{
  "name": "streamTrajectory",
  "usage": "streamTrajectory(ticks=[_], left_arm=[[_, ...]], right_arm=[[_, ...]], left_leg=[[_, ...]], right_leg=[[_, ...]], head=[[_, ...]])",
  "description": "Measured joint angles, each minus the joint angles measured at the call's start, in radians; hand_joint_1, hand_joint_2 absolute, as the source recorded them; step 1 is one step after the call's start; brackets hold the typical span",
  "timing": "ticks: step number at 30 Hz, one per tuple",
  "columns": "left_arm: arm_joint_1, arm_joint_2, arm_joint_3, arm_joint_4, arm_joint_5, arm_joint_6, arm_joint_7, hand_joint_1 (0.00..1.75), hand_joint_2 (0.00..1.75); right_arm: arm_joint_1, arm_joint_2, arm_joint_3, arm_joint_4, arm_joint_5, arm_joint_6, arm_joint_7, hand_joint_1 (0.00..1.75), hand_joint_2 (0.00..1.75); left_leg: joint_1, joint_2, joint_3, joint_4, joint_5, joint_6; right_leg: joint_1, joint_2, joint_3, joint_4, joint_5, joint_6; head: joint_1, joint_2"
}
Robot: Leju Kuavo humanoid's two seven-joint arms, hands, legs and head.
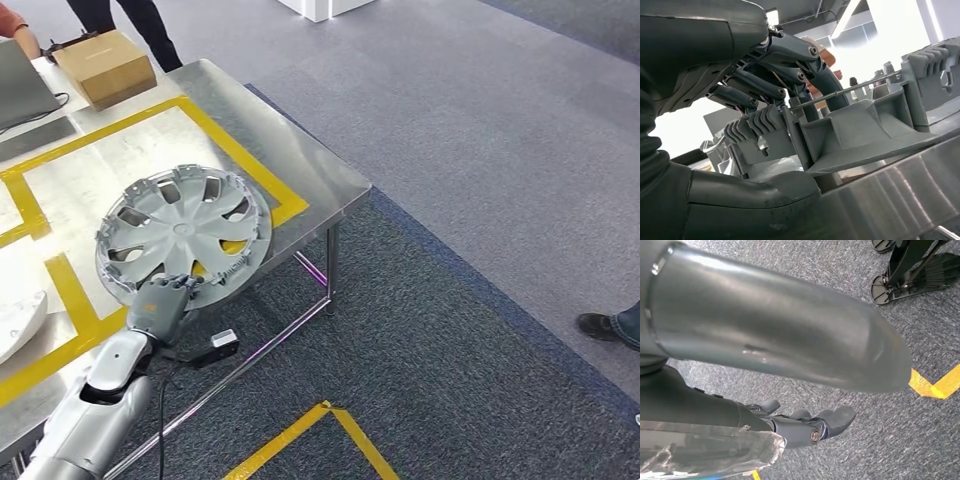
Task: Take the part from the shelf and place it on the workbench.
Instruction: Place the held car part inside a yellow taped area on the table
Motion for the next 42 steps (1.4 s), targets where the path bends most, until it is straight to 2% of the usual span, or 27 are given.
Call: streamTrajectory(ticks=[10,21,40,42], left_arm=[[-0.028,-0.028,0.011,0.037,-0.010,0.062,-0.009,1.75,1.75],[-0.098,-0.056,0.026,0.078,-0.043,0.077,0.045,1.75,1.75],[-0.126,-0.063,0.032,0.154,-0.089,0.095,0.064,1.75,1.75],[-0.127,-0.063,0.034,0.164,-0.100,0.093,0.066,0.87,1.75]], right_arm=[[-0.001,0.000,0.000,0.004,-0.020,0.005,0.023,0.00,0.00],[-0.001,0.000,0.000,0.009,-0.024,0.007,0.021,0.00,0.00],[-0.001,0.000,0.000,0.014,-0.033,0.010,0.023,0.00,0.00],[-0.001,0.000,0.000,0.014,-0.034,0.009,0.026,0.00,0.00]], left_leg=[[0.000,0.000,0.000,0.000,0.000,0.000],[0.000,0.000,-0.001,0.000,0.000,0.000],[0.000,0.000,-0.001,0.000,0.000,0.000],[0.000,0.000,-0.001,0.000,0.000,0.000]], right_leg=[[0.000,0.000,0.000,0.000,0.000,0.000],[0.000,0.000,0.000,0.000,0.000,0.000],[0.000,0.000,-0.001,0.000,0.000,0.000],[0.000,0.000,-0.001,0.000,0.000,0.000]], head=[[0.000,0.000],[0.000,0.000],[0.000,0.000],[0.000,0.000]])
